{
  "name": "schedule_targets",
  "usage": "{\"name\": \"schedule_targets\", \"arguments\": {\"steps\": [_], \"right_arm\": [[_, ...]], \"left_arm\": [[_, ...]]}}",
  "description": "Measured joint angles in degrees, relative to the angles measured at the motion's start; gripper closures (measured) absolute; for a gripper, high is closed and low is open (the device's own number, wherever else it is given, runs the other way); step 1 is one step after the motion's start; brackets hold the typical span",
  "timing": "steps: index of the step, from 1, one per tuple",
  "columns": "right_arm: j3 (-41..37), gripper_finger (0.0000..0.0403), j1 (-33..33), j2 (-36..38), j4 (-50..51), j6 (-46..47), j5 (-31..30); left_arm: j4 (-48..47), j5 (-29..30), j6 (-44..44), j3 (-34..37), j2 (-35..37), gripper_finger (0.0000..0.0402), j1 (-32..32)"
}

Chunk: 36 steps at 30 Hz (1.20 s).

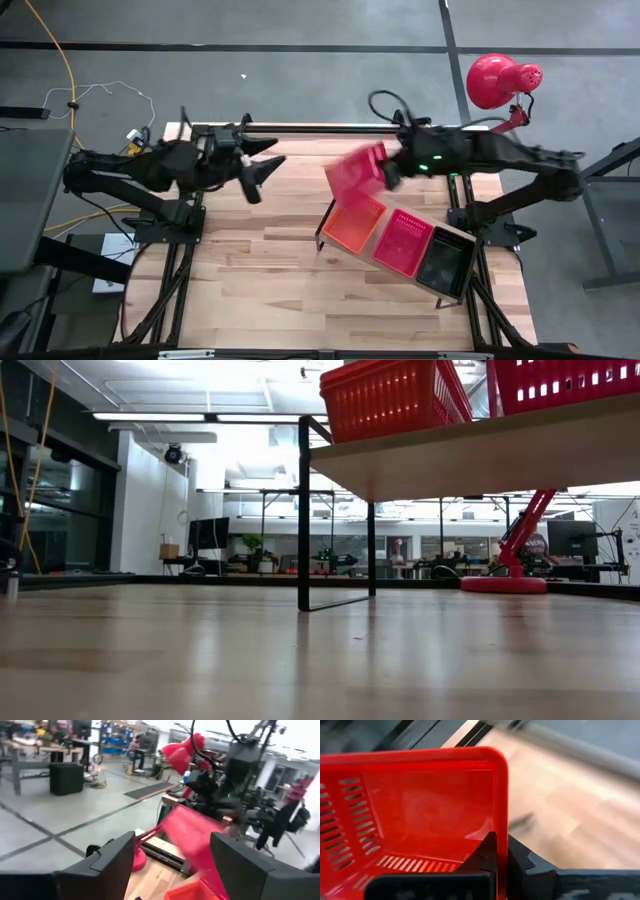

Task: Stack baskets on shelf by color
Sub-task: Stack the red bin on the red bins on the shelf

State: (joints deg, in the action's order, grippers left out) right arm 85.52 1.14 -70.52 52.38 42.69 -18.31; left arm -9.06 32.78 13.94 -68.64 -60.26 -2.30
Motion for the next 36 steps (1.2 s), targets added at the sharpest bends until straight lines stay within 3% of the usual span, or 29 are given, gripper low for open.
{"name": "schedule_targets", "arguments": {"steps": [4, 10, 18, 30, 36], "right_arm": [[0.0, 0.0403, -3.46, 5.09, 6.45, 0.18, 15.43], [0.02, 0.0403, -12.44, 6.02, 21.53, 4.22, 21.86], [-0.02, 0.0403, -14.7, 3.89, 29.47, 8.3, 22.07], [-0.04, 0.0403, -14.68, 1.42, 33.04, 2.51, 17.71], [-0.06, 0.0403, -14.66, -0.08, 35.09, -0.16, 18.33]], "left_arm": [[-4.41, -0.02, -1.69, 0.0, 2.95, 0.0158, -2.69], [-10.59, 3.15, 0.38, 0.04, 4.39, 0.0158, -5.61], [-12.64, 6.29, 2.42, 0.06, 3.37, 0.0158, -6.45], [-12.61, 6.45, 4.78, 0.08, 2.66, 0.0158, -6.43], [-12.59, 6.47, 5.43, 0.07, 2.64, 0.0158, -6.43]]}}
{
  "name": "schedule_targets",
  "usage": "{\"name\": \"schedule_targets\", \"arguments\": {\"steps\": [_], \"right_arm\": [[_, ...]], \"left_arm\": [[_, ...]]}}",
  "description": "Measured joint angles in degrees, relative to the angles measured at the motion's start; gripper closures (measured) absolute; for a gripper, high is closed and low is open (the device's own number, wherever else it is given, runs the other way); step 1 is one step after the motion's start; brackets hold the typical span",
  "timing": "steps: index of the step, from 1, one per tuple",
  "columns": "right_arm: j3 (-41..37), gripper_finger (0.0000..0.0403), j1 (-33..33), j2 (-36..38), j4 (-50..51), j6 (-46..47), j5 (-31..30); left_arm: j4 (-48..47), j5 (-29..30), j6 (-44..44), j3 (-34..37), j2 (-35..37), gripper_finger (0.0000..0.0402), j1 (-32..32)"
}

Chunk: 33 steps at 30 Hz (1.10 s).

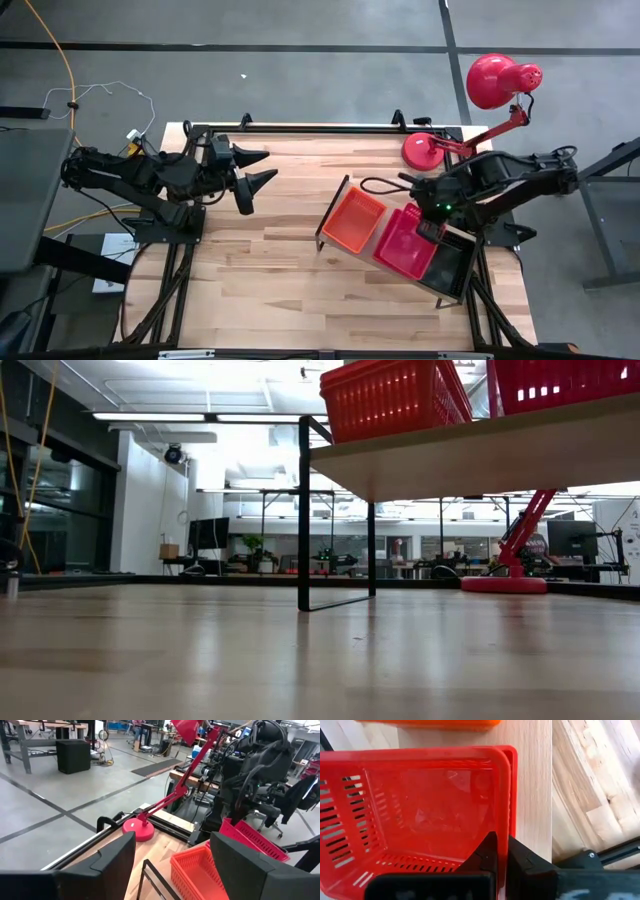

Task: Stack baskets on shelf by color
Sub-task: Stack the red bin on the red bins on the shelf

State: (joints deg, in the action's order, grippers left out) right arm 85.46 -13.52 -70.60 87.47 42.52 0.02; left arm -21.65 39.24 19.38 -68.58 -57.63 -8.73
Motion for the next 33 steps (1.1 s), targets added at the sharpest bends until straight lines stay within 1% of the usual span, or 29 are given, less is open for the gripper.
{"name": "schedule_targets", "arguments": {"steps": [6, 11, 25, 27, 29, 33], "right_arm": [[-0.03, 0.0403, 0.0, -1.33, 0.54, -0.59, 0.69], [-0.03, 0.0403, 0.0, -1.91, 0.56, -0.97, 2.43], [-0.03, 0.0401, 0.0, -1.85, 0.54, 0.88, 1.96], [-0.03, 0.0393, 0.0, -1.85, 0.52, 1.15, 1.96], [-0.03, 0.0375, 0.0, -1.85, 0.45, 1.75, 1.95], [-0.03, 0.0317, 0.0, -1.85, 0.36, 2.88, 1.96]], "left_arm": [[0.0, 0.0, 0.17, 0.0, 0.0, 0.0158, 0.0], [0.0, -0.02, 0.2, 0.01, 0.0, 0.0158, 0.0], [0.0, -0.02, 1.03, 0.01, 0.0, 0.0158, 0.0], [0.0, -0.02, 1.03, 0.0, 0.0, 0.0158, 0.0], [0.0, -0.02, 1.03, 0.0, 0.0, 0.0158, 0.0], [0.0, -0.02, 1.03, 0.0, 0.0, 0.0158, 0.0]]}}
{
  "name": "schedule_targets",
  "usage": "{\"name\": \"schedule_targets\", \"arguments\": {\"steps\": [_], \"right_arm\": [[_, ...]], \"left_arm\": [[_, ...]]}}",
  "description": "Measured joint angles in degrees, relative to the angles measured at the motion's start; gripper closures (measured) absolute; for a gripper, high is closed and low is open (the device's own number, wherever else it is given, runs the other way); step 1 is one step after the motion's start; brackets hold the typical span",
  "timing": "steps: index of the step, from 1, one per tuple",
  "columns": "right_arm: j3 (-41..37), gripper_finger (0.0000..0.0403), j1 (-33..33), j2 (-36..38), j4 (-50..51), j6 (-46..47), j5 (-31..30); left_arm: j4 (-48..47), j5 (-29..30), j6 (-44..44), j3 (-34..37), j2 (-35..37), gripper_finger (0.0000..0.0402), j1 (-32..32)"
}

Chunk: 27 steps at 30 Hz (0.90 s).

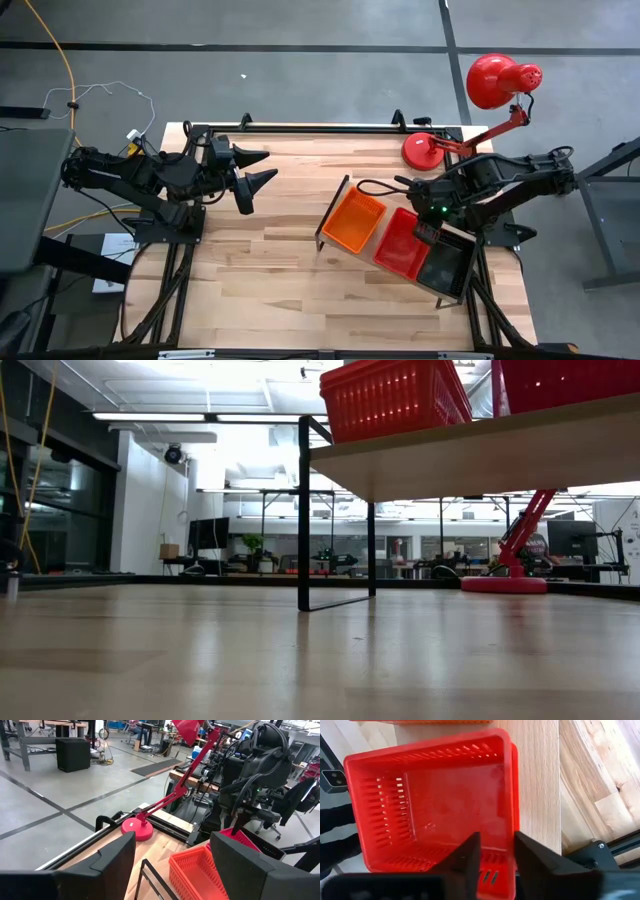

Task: Stack baskets on shelf by color
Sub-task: Stack the red bin on the red bins on the shelf, then return to Home Position

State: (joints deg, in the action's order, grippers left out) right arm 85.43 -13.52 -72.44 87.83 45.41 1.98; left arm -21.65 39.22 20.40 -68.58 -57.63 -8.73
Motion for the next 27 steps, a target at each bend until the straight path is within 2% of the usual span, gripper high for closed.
{"name": "schedule_targets", "arguments": {"steps": [5, 9, 16, 24, 27], "right_arm": [[0.0, 0.0249, 0.02, 0.0, 0.03, -0.42, 1.25], [0.0, 0.0224, 0.0, 0.08, 0.24, -0.43, 3.64], [0.0, 0.0219, -0.02, 0.3, 0.84, -0.84, 4.36], [0.0, 0.022, -0.39, 2.58, 0.21, -2.82, 0.12], [0.0, 0.0228, -2.28, 4.17, -2.63, -2.4, -3.36]], "left_arm": [[0.0, 0.0, 0.0, 0.0, 0.0, 0.0158, 0.0], [0.0, 0.0, 0.0, 0.0, 0.0, 0.0158, 0.0], [-0.01, 0.0, 0.0, 0.0, 0.0, 0.0158, 0.0], [-0.26, -0.02, 0.0, 0.0, 0.02, 0.0158, 0.02], [-1.09, -0.02, 0.46, 0.0, 0.02, 0.0158, 0.02]]}}
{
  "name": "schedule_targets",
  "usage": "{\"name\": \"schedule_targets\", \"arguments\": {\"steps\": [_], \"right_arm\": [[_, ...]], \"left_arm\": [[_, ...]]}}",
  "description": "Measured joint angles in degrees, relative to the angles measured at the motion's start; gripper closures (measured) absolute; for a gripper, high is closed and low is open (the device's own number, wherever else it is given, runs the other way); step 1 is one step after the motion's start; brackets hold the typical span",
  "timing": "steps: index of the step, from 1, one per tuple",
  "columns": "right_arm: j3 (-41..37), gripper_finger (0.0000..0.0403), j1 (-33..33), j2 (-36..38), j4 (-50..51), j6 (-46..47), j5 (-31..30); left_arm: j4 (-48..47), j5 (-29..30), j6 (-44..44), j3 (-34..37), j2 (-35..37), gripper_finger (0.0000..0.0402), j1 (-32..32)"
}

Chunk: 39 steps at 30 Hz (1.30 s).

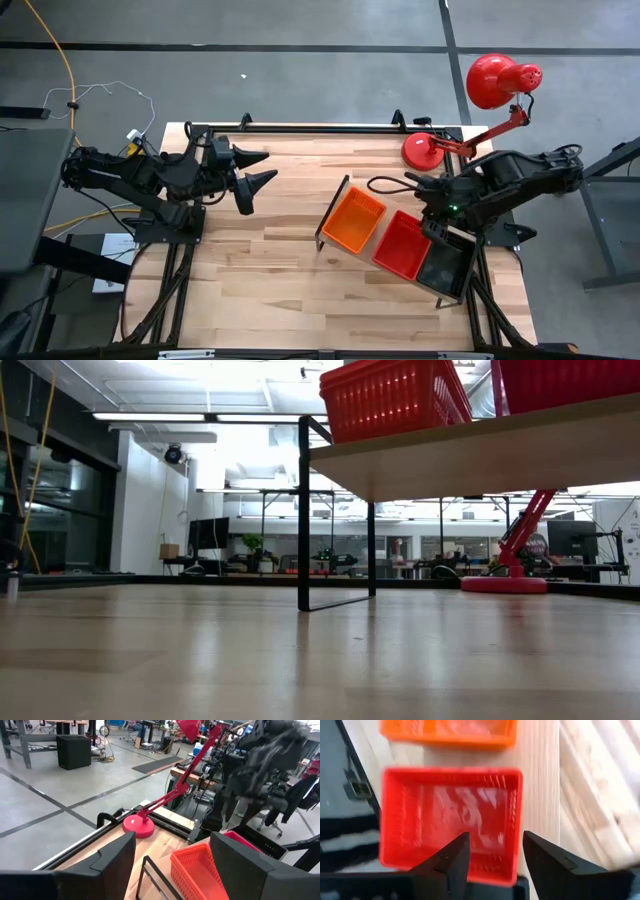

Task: Stack baskets on shelf by color
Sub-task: Return to Home Position

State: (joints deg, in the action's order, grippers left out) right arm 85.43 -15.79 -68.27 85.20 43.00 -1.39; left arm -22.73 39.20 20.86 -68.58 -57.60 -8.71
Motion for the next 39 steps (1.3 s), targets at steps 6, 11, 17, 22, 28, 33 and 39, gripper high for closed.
{"name": "schedule_targets", "arguments": {"steps": [6, 11, 17, 22, 28, 33, 39], "right_arm": [[0.0, 0.0272, -5.08, 1.27, -4.71, 1.8, -6.66], [0.0, 0.0335, -8.9, 1.31, -6.73, 3.31, -11.65], [-0.02, 0.0394, -11.09, 1.31, -10.67, 3.16, -16.45], [-1.17, 0.04, -10.95, 1.51, -18.04, 0.47, -16.46], [-17.76, 0.0402, -8.17, 6.51, -40.35, -0.16, -9.18], [-28.92, 0.0402, -3.18, 11.45, -58.14, 1.96, -6.08], [-30.19, 0.0402, 0.93, 13.16, -66.67, -0.06, -5.77]], "left_arm": [[-2.57, -1.77, 0.73, 0.0, 0.0, 0.0158, -0.02], [-3.24, -3.85, 1.47, 0.0, 0.02, 0.0158, 0.0], [-3.7, -6.79, 0.61, 0.01, 0.04, 0.0158, 0.0], [-4.97, -9.6, 0.0, 0.02, 0.33, 0.0158, 0.0], [-6.03, -13.4, -1.3, 0.03, 1.63, 0.0158, -0.03], [-8.74, -16.47, -5.58, 0.03, 4.13, 0.0161, -0.04], [-10.66, -16.29, -9.97, 3.79, 10.89, 0.0214, 1.07]]}}
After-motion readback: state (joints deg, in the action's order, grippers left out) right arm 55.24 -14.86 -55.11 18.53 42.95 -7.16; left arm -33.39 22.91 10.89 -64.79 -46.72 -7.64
